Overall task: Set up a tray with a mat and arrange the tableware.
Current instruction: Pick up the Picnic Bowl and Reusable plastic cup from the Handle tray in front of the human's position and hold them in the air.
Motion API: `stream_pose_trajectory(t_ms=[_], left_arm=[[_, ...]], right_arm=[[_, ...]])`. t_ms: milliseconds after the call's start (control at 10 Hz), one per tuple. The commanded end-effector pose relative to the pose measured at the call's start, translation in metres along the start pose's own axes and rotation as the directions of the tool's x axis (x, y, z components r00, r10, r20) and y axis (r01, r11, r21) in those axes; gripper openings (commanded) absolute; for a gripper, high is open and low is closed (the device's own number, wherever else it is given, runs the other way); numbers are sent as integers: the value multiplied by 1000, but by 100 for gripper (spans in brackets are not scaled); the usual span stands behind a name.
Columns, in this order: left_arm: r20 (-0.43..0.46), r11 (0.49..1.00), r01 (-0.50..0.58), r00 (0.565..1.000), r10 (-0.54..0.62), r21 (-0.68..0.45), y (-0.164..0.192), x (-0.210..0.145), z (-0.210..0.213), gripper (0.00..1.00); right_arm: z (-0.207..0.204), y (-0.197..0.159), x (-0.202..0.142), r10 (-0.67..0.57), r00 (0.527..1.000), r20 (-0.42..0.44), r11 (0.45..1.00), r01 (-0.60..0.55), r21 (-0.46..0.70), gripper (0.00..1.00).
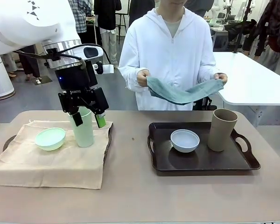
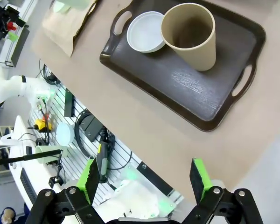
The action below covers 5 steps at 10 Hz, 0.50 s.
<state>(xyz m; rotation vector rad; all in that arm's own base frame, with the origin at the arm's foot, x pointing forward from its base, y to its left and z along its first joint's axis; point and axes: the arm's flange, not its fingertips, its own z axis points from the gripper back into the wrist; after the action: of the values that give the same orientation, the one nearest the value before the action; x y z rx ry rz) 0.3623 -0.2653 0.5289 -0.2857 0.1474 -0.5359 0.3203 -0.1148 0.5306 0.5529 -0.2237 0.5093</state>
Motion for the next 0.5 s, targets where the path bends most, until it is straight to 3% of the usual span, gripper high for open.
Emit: stream_pose_trajectory(t_ms=[0,100,200,400], left_arm=[[-2,1000,3,1000,-3,2,-1,2,-3,100],[71,988,55,995,-66,146,-25,4,-11,100],[88,962,108,987,-134,251,-55,11,-16,100],[83,932,124,983,-161,340,-91,34,-31,100]], right_arm=[[-1,0,-1,-2,1000,-1,1000,2,2,100],[-6,-31,16,102,992,72,994,-99,-53,100],[-9,-54,28,206,968,140,978,-199,-61,100],[-10,-85,46,305,937,169,949,-286,-131,100]])
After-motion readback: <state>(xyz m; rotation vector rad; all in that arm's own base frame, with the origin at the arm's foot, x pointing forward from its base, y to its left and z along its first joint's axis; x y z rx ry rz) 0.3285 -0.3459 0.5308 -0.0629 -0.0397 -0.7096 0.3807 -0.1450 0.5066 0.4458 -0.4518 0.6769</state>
